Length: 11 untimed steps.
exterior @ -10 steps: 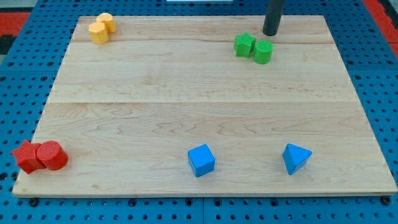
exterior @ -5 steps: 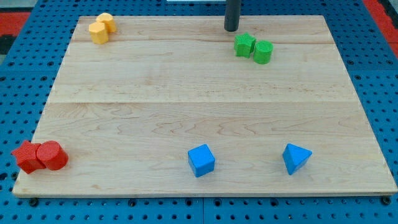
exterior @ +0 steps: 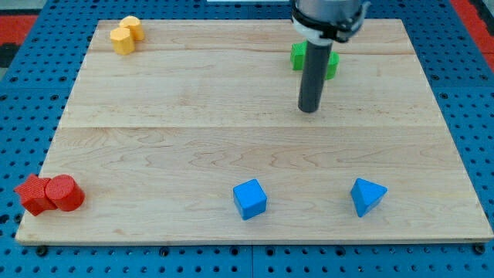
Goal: Place the blue triangle horizontally to the green blocks
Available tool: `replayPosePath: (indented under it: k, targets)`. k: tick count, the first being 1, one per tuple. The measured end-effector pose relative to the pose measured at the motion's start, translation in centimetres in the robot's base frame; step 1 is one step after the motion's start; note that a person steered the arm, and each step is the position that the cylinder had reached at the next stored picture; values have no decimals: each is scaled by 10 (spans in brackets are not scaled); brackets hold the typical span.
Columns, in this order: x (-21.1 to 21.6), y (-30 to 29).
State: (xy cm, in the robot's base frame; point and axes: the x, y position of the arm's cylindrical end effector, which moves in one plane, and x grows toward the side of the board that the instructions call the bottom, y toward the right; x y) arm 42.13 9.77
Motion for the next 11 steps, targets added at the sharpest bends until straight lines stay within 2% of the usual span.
replayPosePath:
  k: [1, 2, 4, 8, 9, 10, 11]
  targets:
    - [1, 62]
    - [-44, 66]
    - [-90, 25]
    - [-95, 28]
    - [-74, 10]
    - [17, 36]
    - [111, 109]
